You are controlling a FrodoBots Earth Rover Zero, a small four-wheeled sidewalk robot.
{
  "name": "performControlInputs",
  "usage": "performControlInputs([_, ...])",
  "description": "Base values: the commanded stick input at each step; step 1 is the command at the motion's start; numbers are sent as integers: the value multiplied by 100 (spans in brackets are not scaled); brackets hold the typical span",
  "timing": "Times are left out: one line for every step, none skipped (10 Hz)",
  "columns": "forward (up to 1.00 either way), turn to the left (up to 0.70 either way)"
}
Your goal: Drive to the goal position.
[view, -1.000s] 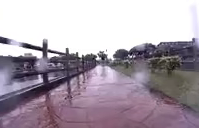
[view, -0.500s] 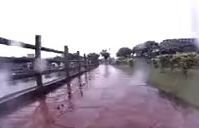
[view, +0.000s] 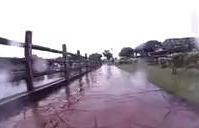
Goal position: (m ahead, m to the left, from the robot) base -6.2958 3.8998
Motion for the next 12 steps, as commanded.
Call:
performControlInputs([100, 0])
performControlInputs([100, 0])
performControlInputs([100, 0])
performControlInputs([100, 0])
performControlInputs([100, 0])
performControlInputs([100, -17])
performControlInputs([100, -3])
performControlInputs([100, 0])
performControlInputs([100, 0])
performControlInputs([100, 0])
performControlInputs([100, 0])
performControlInputs([100, 0])
